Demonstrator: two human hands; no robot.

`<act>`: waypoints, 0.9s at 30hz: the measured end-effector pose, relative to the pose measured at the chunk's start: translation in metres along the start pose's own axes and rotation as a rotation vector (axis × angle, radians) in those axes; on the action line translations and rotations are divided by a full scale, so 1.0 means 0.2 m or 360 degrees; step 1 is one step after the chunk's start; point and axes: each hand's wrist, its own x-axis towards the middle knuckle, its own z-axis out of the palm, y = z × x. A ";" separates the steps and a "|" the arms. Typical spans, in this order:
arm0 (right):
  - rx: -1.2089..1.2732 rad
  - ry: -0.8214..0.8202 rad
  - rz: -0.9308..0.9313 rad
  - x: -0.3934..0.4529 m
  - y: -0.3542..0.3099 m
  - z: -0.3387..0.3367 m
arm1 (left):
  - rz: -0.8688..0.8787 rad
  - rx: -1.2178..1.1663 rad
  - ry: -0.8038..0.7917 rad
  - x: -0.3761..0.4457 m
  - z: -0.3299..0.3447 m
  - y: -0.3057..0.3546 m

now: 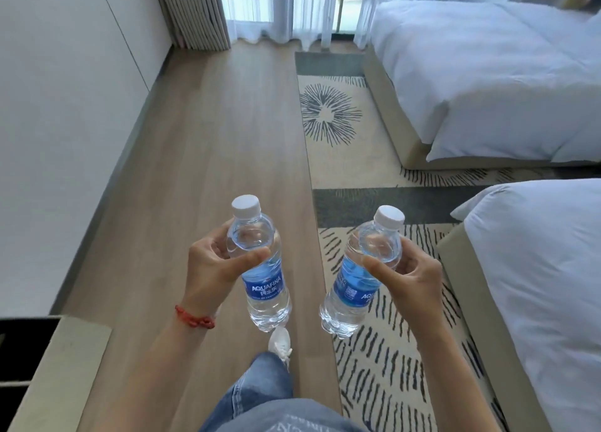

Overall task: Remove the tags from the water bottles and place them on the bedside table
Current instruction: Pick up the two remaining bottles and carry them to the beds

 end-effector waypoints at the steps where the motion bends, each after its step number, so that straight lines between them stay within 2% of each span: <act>1: -0.0001 -0.0002 0.0012 0.13 0.01 0.01 | -0.0010 0.0009 -0.0034 0.14 0.02 0.00; 14: 0.0043 0.0163 0.0119 1.29 0.17 0.00 | -0.0059 0.0063 -0.0251 1.42 0.32 -0.04; 27: 0.0016 0.0288 0.0090 2.49 0.33 -0.33 | -0.0046 0.0087 -0.0388 2.63 0.95 -0.07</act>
